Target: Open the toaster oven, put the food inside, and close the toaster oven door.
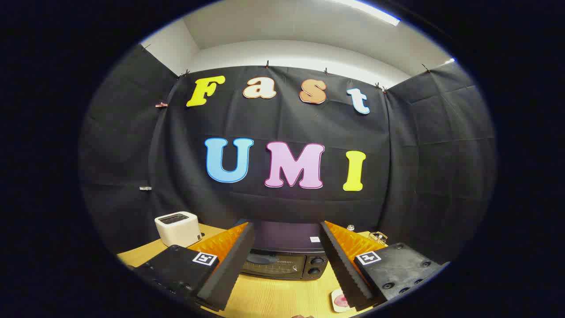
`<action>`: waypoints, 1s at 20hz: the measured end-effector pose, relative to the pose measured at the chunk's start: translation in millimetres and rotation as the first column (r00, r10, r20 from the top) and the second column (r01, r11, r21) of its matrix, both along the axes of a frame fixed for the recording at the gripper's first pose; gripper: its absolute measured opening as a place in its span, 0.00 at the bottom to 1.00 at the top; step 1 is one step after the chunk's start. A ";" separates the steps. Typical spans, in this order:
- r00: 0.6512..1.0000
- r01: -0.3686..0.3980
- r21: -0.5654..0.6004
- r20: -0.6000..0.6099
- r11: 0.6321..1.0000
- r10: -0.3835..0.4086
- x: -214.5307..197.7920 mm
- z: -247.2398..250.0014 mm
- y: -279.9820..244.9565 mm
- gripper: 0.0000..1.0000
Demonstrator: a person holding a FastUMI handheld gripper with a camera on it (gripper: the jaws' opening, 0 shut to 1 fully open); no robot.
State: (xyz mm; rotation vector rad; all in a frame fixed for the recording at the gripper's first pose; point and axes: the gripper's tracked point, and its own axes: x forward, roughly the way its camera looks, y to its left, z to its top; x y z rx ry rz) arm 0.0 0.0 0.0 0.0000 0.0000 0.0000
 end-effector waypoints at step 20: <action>0.996 -0.078 -0.004 -0.031 0.997 0.078 -7.7 -15.8 26.8 0.98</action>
